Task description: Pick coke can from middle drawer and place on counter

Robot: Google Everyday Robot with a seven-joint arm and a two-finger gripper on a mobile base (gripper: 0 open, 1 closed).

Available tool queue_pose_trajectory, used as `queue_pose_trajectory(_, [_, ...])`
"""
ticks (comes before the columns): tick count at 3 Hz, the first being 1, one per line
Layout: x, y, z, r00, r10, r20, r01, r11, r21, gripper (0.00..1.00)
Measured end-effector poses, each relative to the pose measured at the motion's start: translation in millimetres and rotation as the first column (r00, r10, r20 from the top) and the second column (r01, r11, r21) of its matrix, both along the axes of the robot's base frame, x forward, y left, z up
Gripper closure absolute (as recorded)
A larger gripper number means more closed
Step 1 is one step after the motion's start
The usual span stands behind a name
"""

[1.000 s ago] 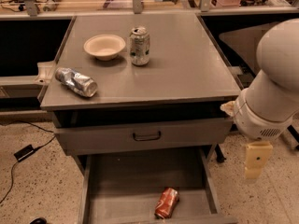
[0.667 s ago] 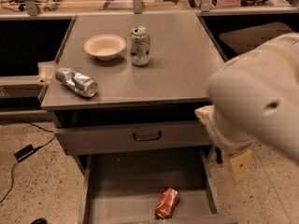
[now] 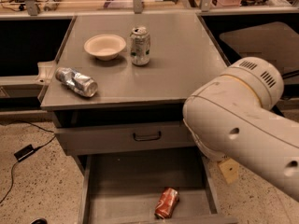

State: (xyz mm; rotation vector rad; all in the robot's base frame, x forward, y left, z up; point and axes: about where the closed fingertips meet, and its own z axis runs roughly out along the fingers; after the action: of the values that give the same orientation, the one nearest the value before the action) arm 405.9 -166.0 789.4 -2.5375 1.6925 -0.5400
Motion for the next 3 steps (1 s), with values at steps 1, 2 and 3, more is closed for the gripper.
queue_pose_trajectory(1, [25.1,29.9,-49.4,0.9909,0.129,-0.038,-0.131,0.990,-0.043,0.00])
queue_pose_trajectory(2, [31.6,27.1,-98.5,0.9736,0.221,-0.058,-0.222,0.975,-0.011,0.00])
queue_pose_trajectory(3, [45.0,38.3,-93.9,0.9607,0.278,0.004,-0.278,0.961,0.011,0.00])
